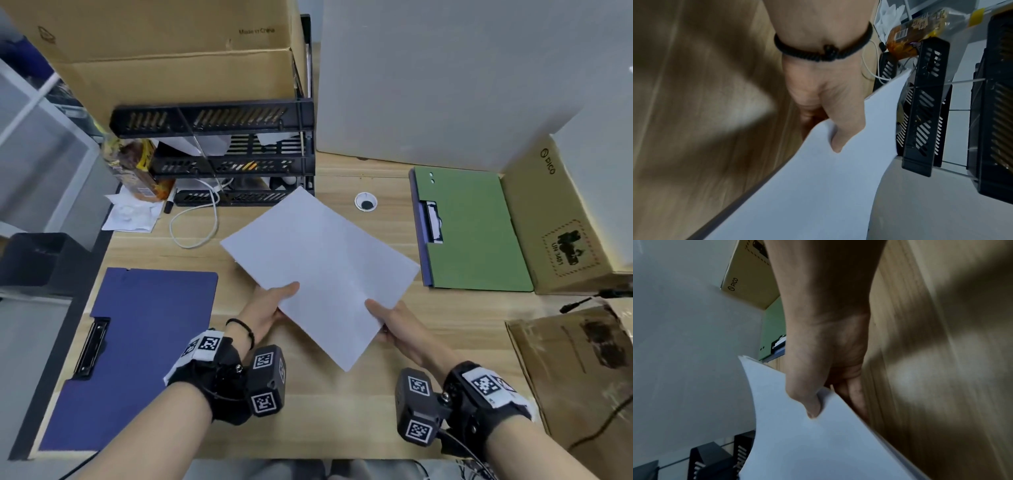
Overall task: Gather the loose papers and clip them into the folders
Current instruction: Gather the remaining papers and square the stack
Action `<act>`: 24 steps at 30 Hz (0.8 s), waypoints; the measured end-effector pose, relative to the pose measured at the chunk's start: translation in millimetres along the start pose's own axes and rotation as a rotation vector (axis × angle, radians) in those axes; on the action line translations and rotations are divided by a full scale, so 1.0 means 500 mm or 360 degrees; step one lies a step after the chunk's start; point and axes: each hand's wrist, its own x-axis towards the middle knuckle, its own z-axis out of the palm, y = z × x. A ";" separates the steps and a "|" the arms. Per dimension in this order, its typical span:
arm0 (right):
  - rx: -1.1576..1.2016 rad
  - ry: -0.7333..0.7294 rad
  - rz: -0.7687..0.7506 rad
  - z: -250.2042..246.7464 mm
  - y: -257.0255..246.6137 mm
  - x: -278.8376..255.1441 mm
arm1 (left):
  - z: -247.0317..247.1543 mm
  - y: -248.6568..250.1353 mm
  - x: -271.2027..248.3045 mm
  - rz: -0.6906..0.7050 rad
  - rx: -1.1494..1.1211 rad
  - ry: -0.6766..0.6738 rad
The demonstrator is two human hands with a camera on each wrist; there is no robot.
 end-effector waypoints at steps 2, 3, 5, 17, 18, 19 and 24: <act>0.0048 -0.0107 0.0068 -0.007 0.003 -0.009 | -0.025 -0.011 -0.002 -0.0002 0.0071 0.0024; 0.0107 -0.0128 0.0099 -0.014 0.004 -0.012 | -0.038 -0.012 -0.007 0.0013 0.0106 0.0038; 0.0315 -0.0109 0.0149 -0.032 0.004 -0.010 | -0.067 -0.014 -0.023 0.0015 0.0192 0.0013; -0.0241 -0.0727 0.0572 0.133 -0.080 0.013 | -0.216 -0.023 -0.124 -0.0174 0.0542 -0.0294; -0.0292 -0.0737 0.0584 0.160 -0.093 0.006 | -0.228 -0.026 -0.135 -0.0158 0.0514 -0.0271; -0.0356 -0.0727 0.0568 0.198 -0.118 -0.017 | -0.243 -0.029 -0.147 -0.0158 0.0486 -0.0246; -0.0578 -0.0810 0.0455 0.270 -0.069 0.040 | -0.346 -0.065 -0.180 0.0034 0.0451 0.0325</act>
